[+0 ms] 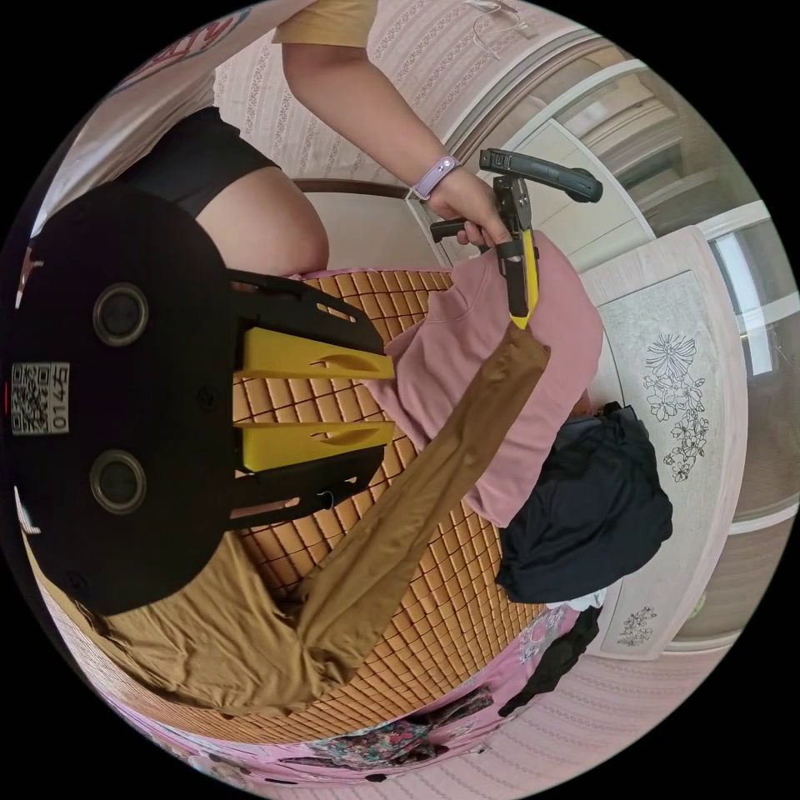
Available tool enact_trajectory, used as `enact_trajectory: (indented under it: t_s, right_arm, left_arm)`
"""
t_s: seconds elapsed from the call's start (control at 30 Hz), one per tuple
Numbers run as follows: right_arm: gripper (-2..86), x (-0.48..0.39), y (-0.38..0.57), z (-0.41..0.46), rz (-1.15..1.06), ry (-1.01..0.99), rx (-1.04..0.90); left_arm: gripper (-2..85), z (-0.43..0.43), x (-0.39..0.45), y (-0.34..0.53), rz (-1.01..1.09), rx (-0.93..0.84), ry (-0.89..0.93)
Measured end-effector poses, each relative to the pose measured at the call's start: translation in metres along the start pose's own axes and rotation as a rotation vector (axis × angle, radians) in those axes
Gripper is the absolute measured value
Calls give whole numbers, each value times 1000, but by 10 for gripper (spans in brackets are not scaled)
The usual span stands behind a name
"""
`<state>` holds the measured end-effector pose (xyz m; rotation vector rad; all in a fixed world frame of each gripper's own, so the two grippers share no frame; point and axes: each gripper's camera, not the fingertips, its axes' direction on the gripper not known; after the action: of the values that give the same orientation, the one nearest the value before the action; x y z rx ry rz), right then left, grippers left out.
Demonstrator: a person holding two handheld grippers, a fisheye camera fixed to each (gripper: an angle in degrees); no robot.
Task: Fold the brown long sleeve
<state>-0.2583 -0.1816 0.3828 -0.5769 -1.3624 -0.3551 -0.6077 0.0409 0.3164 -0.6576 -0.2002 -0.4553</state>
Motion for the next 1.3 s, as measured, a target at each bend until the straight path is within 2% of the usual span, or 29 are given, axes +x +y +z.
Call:
enact_trajectory:
  t_s: [0.13,0.23,0.33,0.4,0.47,0.57,0.7,0.77,0.83,1.0,1.13,1.23,1.3]
  right_arm:
    - [76,-8,-28,20,-43,-6,-7]
    - [76,-15,-49,31,-72,-26,-3]
    - [82,-20,-79,40,-43,-139,26]
    - [89,-13,-104,51,79,-321,55]
    - [94,-12,-123,67,124,-381,31]
    - [103,-31,-146,103,62,-245,-100]
    - [63,-56,-151,145,-78,-30,-237]
    - [45,-55,-149,146,-90,-7,-250]
    - [28,-45,-147,133,-81,-68,-236]
    - [14,35,-111,20,68,-265,-29]
    - [11,88,-49,-110,126,-283,214]
    - [12,109,37,-229,148,-190,450]
    - [13,112,122,-306,202,-43,565]
  left_arm:
    - [52,12,-5,3,15,-15,-65]
    - [33,-12,-13,19,0,78,65]
    - [15,-30,-13,36,4,129,165]
    - [4,-35,-6,44,28,131,196]
    - [-4,-36,8,53,91,108,198]
    - [-5,-28,20,64,111,63,145]
    - [-6,-14,19,70,87,15,169]
    - [-6,-9,19,71,79,-14,191]
    - [-6,-15,22,71,90,0,214]
    - [-7,-59,57,69,129,161,315]
    - [-6,-123,125,58,226,363,484]
    - [-6,-170,181,58,363,474,675]
    - [-6,-186,212,63,464,467,766]
